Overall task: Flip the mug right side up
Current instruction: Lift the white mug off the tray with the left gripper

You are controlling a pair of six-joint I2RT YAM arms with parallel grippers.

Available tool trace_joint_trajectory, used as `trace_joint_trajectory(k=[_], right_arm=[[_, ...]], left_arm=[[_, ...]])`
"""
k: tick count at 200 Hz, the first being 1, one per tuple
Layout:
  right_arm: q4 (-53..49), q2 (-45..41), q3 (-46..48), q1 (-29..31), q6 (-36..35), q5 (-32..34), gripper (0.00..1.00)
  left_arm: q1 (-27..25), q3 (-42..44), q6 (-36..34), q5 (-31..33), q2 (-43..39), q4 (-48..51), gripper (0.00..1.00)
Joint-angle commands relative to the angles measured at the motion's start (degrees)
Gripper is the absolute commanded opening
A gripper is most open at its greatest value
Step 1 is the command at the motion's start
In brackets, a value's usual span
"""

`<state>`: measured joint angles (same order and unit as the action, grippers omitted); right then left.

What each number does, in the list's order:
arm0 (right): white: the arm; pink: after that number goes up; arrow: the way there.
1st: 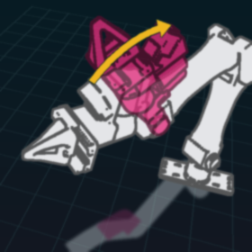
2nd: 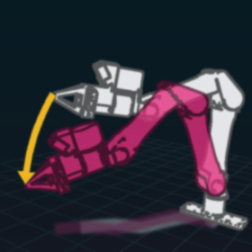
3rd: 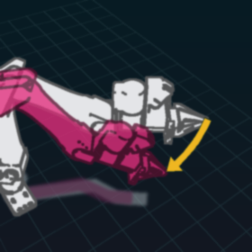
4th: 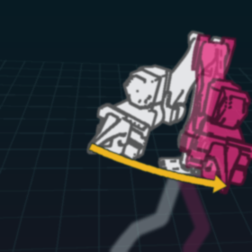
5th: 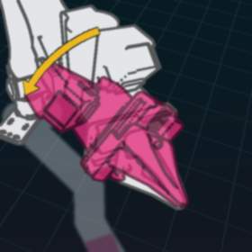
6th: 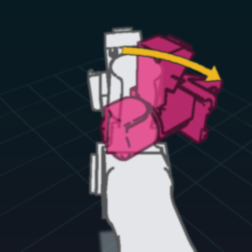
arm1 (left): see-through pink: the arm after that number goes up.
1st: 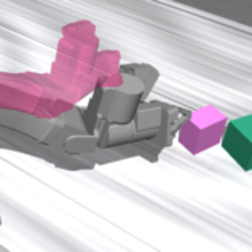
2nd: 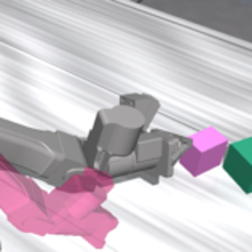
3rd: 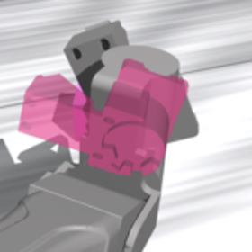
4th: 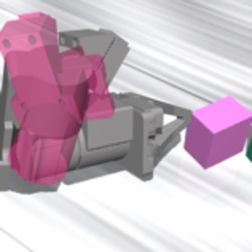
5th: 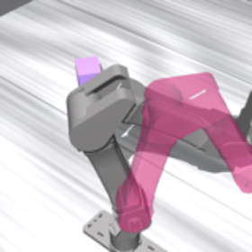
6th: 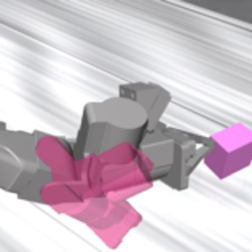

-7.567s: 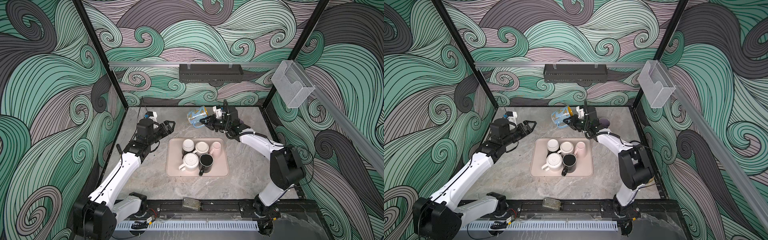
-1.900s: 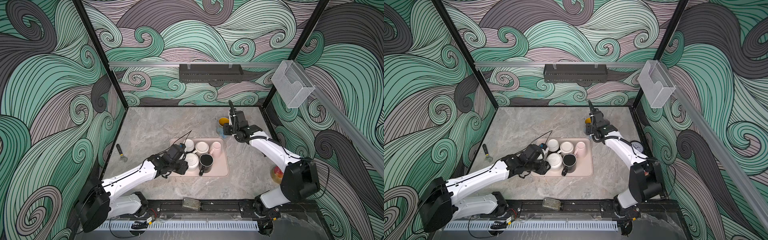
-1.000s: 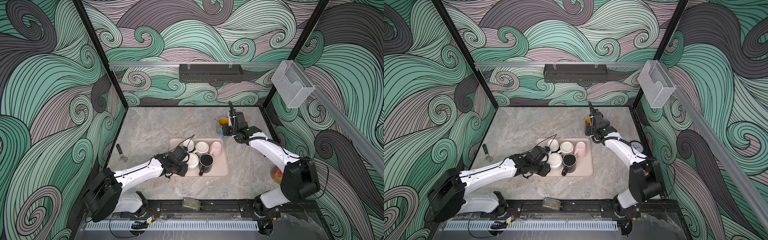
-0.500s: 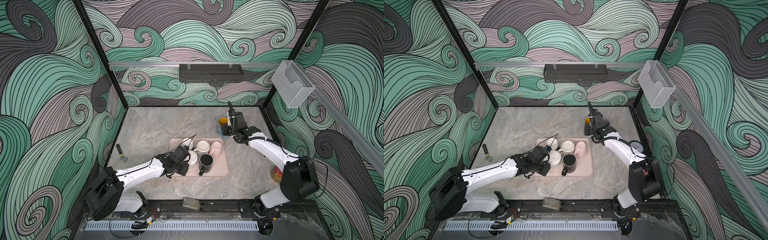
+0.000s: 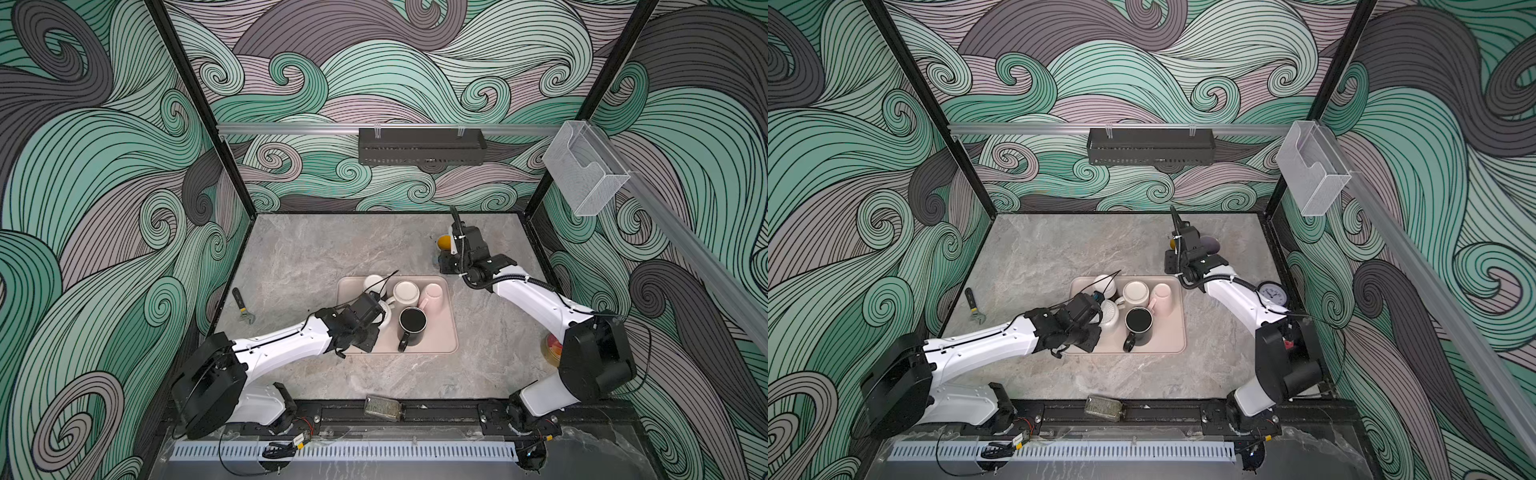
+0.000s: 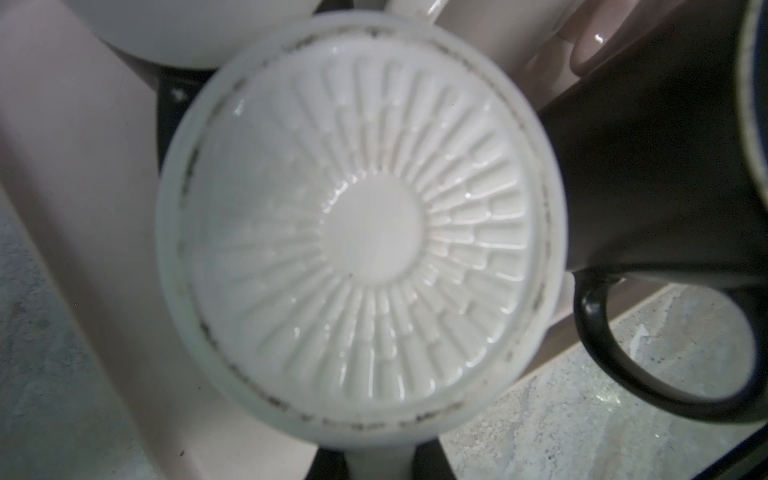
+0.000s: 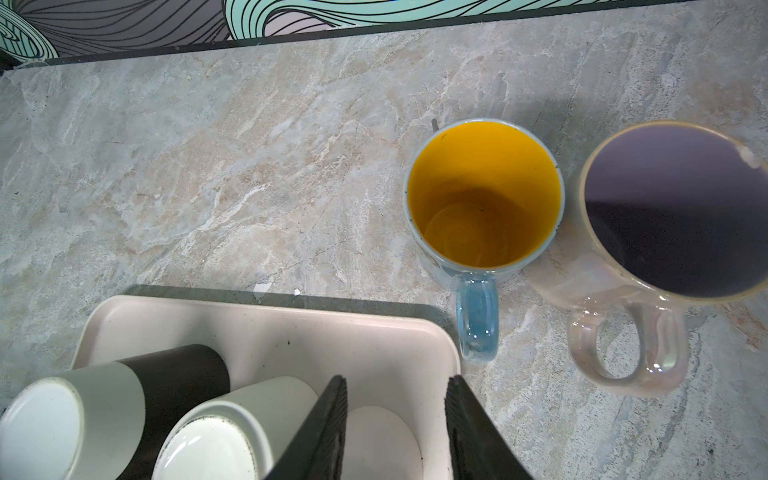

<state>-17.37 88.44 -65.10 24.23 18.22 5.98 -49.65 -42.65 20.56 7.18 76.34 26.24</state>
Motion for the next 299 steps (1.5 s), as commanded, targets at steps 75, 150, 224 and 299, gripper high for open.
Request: trace_joint_trajectory(k=[75,150,224,299], right_arm=[[-1.5,-4.6,0.8,0.6,0.3,0.7,0.38],[-0.9,-6.2,-0.5,0.6,1.4,0.7,0.4],[-0.8,-6.2,-1.8,0.6,1.6,-0.6,0.4],[1.1,-5.8,0.7,0.9,3.2,-5.5,0.4]], left_arm=[[-5.4,-8.8,-4.6,5.6,-9.2,12.9,0.0],[-6.1,-13.2,-11.1,12.8,-21.9,2.6,0.0],[-5.9,-20.2,-18.2,15.7,-18.4,-4.5,0.0],[-4.4,-19.9,-15.0,12.6,-16.0,-4.2,0.0]])
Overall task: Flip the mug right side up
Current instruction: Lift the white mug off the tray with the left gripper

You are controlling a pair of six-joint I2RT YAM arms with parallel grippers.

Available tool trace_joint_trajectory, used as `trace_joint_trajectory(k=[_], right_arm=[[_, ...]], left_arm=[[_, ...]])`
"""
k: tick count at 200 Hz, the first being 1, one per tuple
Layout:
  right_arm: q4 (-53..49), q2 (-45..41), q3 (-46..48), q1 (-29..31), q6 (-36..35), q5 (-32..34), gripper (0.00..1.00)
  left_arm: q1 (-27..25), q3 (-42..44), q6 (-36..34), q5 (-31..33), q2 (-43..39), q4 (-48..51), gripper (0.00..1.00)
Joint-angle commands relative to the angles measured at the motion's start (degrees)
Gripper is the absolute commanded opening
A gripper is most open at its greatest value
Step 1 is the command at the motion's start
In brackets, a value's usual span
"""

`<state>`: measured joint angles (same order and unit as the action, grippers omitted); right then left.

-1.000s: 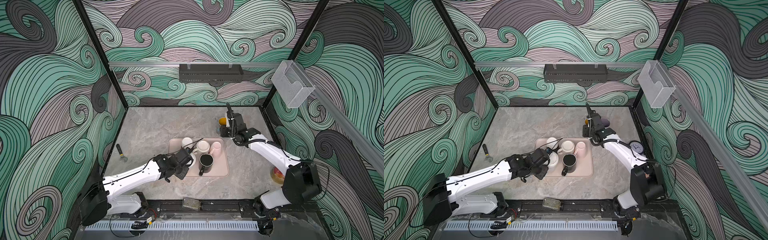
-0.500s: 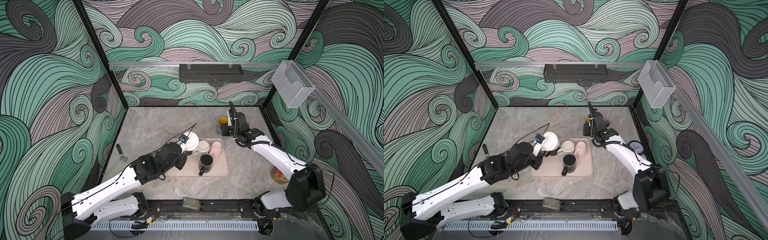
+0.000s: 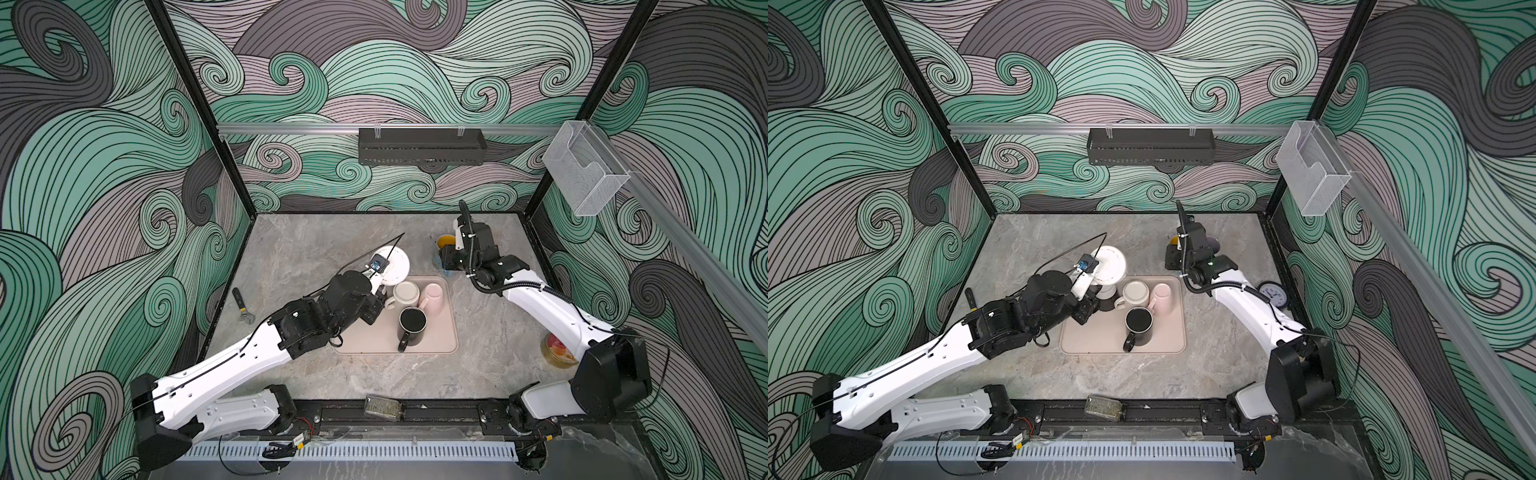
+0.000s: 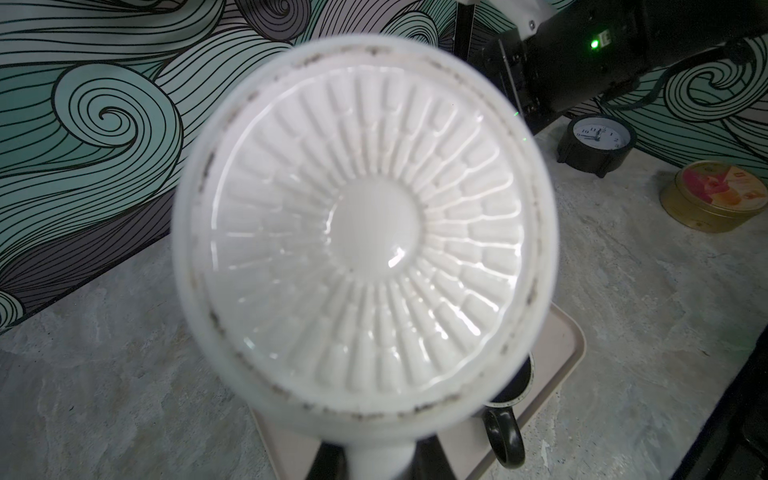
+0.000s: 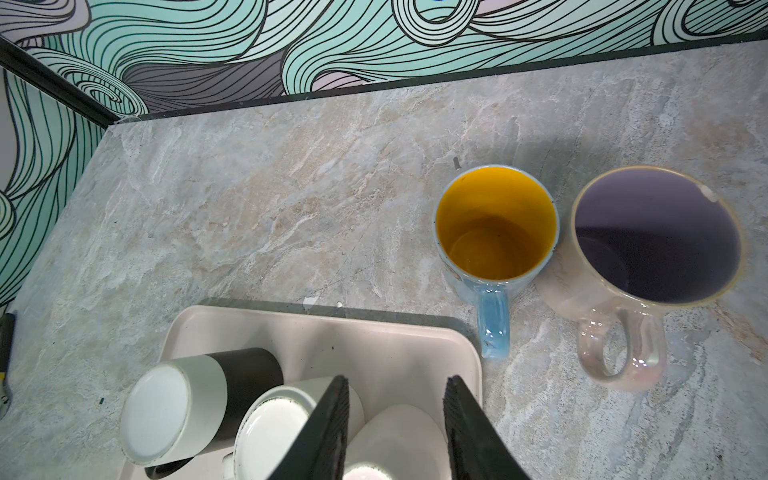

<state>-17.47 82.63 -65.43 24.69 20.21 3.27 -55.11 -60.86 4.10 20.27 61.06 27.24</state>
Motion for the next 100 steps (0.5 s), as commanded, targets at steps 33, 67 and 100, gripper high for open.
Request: trace_joint_trajectory(k=[33,67,100], right_arm=[[4.0,1.5,1.4,0.7,3.2,-6.2,0.41],[8.1,0.9,3.0,0.7,5.9,-8.5,0.41],[10.3,1.2,3.2,-0.2,9.0,-13.9,0.42]], left_arm=[[6.2,2.5,6.0,-7.8,-1.5,-9.7,0.0],[15.5,7.3,13.3,-19.8,-4.1,-17.5,0.0],[24.2,9.9,24.0,-32.6,-3.2,-32.0,0.0]])
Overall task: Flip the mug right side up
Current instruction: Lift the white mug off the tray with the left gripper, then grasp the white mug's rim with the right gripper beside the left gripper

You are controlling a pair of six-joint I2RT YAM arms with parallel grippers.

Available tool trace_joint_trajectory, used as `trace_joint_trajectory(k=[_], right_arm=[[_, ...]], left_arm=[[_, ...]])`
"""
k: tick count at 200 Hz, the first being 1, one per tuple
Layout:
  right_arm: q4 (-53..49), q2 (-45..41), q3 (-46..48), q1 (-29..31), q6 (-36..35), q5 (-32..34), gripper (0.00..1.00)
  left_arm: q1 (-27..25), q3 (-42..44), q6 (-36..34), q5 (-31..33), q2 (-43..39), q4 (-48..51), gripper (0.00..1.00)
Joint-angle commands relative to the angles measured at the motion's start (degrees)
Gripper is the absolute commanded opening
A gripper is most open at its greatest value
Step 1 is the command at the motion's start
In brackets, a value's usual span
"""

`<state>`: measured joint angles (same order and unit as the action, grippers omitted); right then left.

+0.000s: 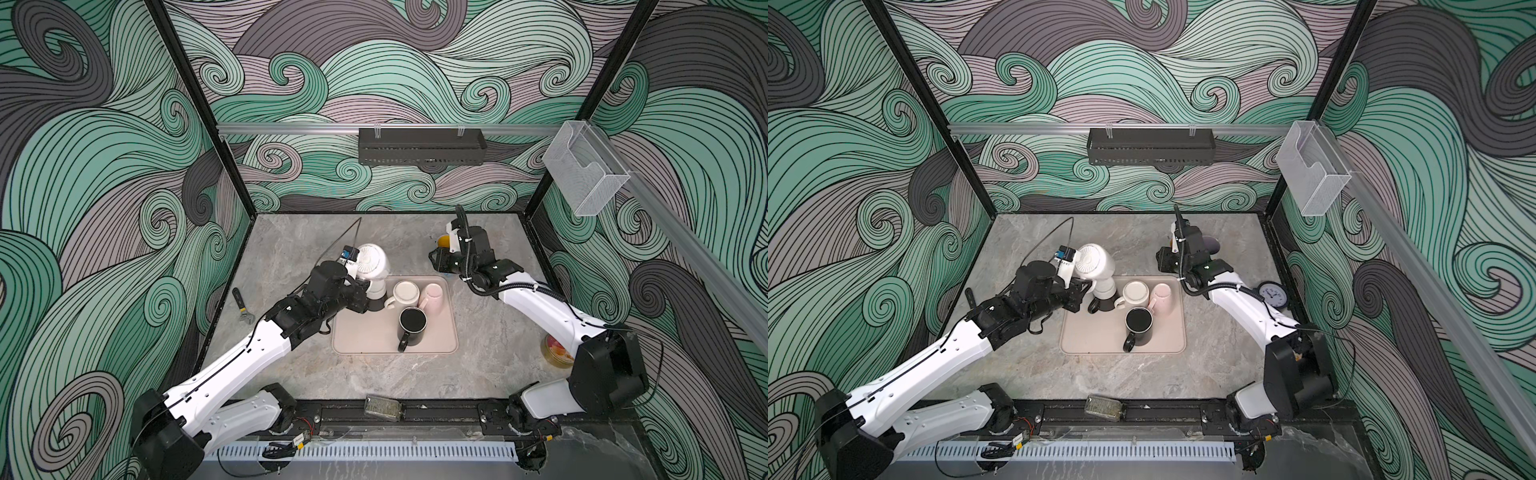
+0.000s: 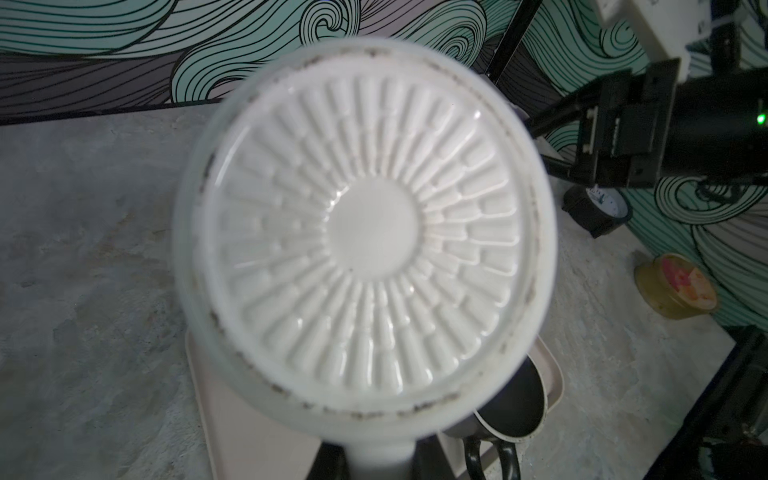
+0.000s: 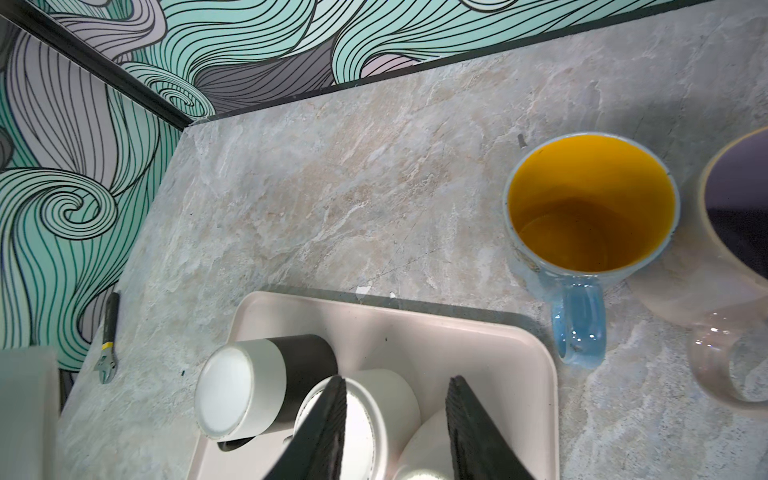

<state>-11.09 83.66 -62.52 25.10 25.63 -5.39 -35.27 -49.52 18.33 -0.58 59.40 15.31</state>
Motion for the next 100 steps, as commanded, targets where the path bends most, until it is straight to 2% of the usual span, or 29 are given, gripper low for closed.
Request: trace_joint_trajectory(k=[1,60,100], right_arm=[[4.0,0.3,0.3,-0.8,3.7,-5.2,0.42],[17.9,-0.5,4.2,-4.3,13.7,-22.1,0.41],[30.9,-0.4,5.7,-4.6,23.5,-30.9,0.44]], left_arm=[[4.6,-1.4,10.1,-12.1,-1.4,-20.6,0.0],[12.6,-1.7,30.3,-26.5,7.5,-45.5,0.0],[15.0,-2.1,42.4,-30.2,15.0,-61.7,0.0]])
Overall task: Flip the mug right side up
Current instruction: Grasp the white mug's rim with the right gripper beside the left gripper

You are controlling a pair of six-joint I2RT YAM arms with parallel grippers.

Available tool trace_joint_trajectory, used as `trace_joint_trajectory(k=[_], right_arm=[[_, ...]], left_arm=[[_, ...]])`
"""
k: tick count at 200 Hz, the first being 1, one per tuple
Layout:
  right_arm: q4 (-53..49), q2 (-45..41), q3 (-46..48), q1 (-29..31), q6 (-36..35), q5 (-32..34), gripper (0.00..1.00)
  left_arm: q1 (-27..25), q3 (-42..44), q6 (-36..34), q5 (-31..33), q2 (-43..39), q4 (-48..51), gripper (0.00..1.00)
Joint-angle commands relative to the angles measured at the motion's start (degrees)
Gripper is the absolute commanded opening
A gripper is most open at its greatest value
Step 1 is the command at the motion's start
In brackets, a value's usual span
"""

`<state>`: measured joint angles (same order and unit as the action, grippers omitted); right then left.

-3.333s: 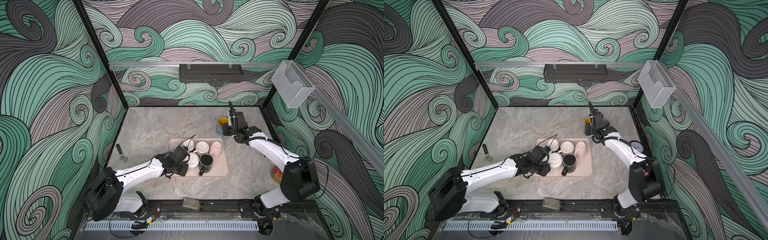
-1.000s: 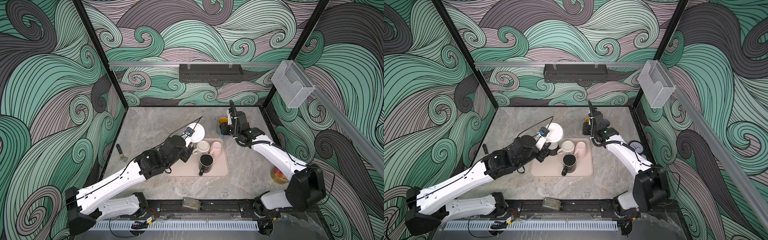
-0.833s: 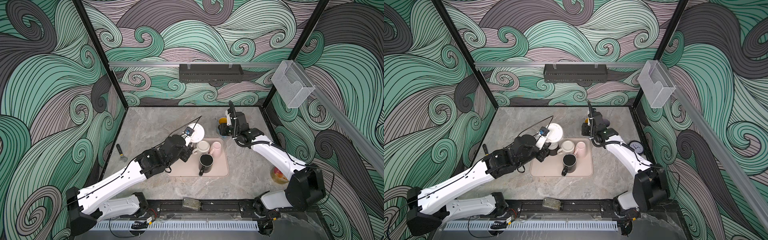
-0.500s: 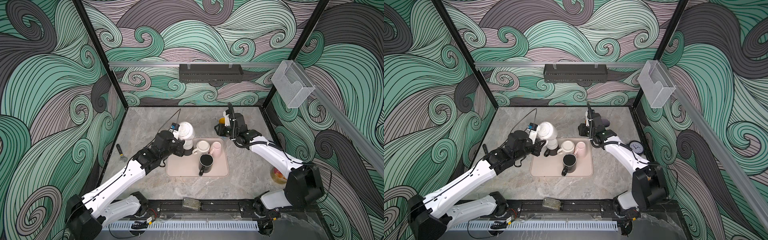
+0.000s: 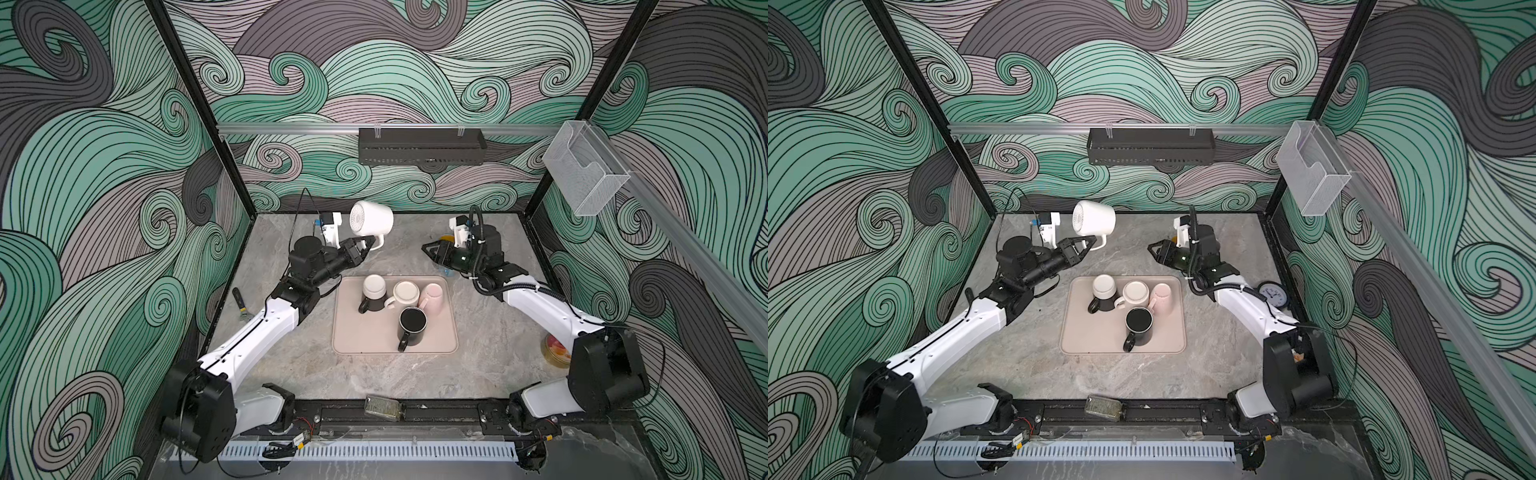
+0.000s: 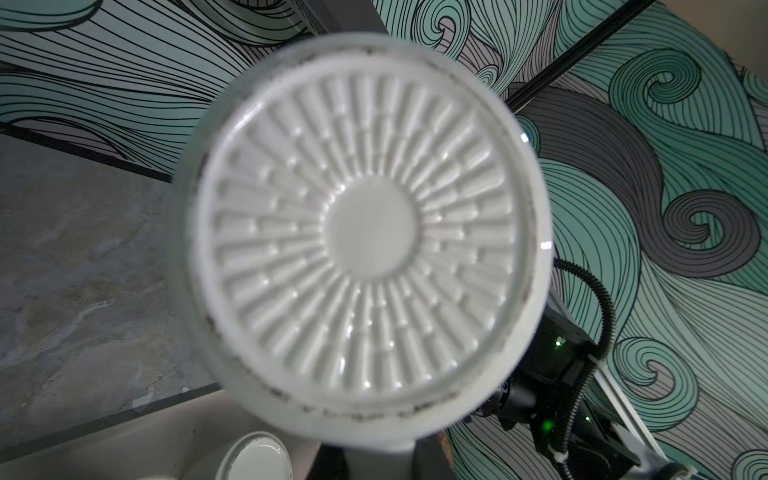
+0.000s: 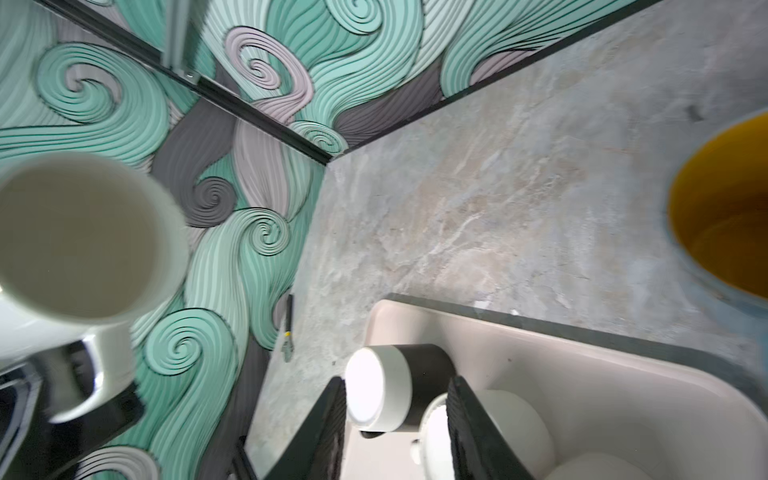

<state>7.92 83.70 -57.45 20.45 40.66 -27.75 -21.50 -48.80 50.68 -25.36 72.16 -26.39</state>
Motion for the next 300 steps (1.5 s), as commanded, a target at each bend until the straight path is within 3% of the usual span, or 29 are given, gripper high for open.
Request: trace_joint_trajectory(k=[1,30,76,125,197,300], right_arm=[[12.2,-0.4,0.6,0.0,8.7,-8.7,0.44],[19.4,0.2,0.9,-0.1,14.4,-11.4,0.46],[23.8,2.4,-1.3,0.3,17.7,-14.6,0.48],[33.9,6.2,-2.1,1.5,24.9,-16.9,0.48],[38.0,9.0,-4.2,2.7,27.7,-17.7,0.48],[43.3,12.8,-6.2,3.4,32.6,-16.7,0.35]], left_arm=[[1.3,-2.8,10.3,-5.5,2.4,-20.5,0.0],[1.5,-4.6,15.2,-7.6,6.8,-25.8,0.0],[1.4,-6.3,19.8,-10.6,11.9,-30.7,0.0],[1.1,-6.4,20.7,-11.0,13.2,-32.5,0.0],[-0.2,-7.9,21.3,-11.8,15.3,-33.3,0.0],[-3.2,-9.6,21.2,-12.5,17.4,-33.8,0.0]])
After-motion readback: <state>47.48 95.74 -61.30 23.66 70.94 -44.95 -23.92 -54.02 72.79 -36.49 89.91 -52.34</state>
